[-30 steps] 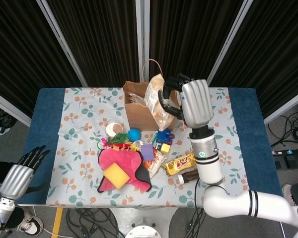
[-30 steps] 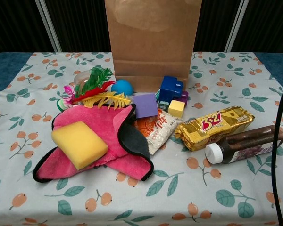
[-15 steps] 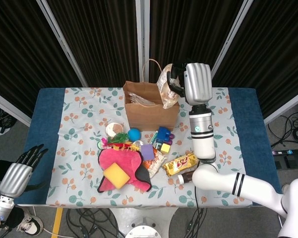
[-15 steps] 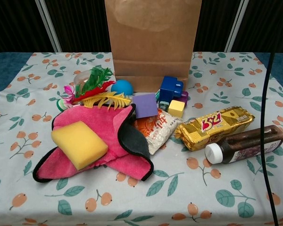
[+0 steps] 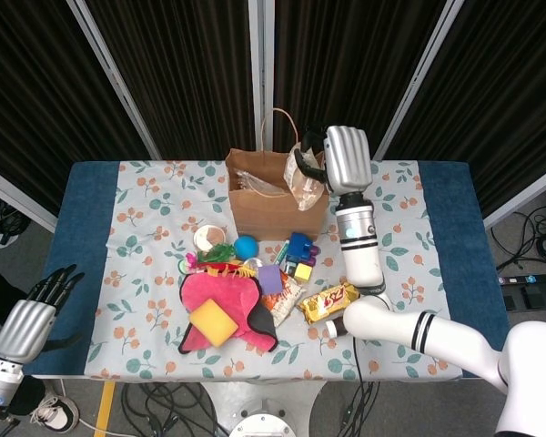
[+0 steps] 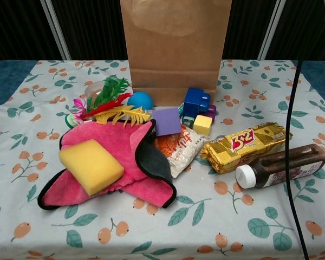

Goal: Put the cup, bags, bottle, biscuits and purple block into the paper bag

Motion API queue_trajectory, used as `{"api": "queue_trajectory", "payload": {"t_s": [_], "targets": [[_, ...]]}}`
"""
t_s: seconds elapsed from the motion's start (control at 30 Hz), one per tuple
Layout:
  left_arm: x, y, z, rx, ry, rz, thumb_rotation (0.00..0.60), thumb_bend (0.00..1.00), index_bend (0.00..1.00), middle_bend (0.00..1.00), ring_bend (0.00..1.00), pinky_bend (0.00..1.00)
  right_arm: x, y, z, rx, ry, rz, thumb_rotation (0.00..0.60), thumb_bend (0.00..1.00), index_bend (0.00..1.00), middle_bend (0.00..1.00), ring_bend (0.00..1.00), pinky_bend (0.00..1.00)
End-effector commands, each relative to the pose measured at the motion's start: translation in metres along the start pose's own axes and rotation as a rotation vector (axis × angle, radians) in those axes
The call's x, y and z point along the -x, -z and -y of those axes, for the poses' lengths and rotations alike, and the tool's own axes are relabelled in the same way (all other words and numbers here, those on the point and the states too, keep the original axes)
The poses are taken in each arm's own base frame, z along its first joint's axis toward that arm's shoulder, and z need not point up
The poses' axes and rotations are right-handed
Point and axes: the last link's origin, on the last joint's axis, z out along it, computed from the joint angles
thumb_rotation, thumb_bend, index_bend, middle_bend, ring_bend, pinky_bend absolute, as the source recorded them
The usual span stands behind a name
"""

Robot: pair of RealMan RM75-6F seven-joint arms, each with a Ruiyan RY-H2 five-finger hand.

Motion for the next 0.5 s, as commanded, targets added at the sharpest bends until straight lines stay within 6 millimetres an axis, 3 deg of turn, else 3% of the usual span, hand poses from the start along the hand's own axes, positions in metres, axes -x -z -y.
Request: {"api": "queue_trajectory", "payload": {"t_s": [0.03,0.33,0.5], "targets": [[0.0,0.0,0.0,0.0,0.0,0.001,0.6,0.0,0.09,0.07,0.06,0.19,0.001,0.001,-0.003,0.004,0.008,0.023,0.6,0.15,0.51,0.49,0.35,0.43],[0.0,0.001,-0.001,0.002,0.005,-0.003,0.6,0.0,0.09,0.07,0.06,0.19,-0.013,0.006,-0.008,0.016,-0.016,-0.018,0.6,0.14,0.48,0.47,0.32,0.41],[-0.001,0.002,-0.002,0.006,0.009,-0.008,0.6,0.0,0.09,0.07,0.06,0.19,-0.039,0.026,-0.015,-0.024,-0.039,-0.056,0.6,0.14,0.48,0.47,0.32,0.41]]}}
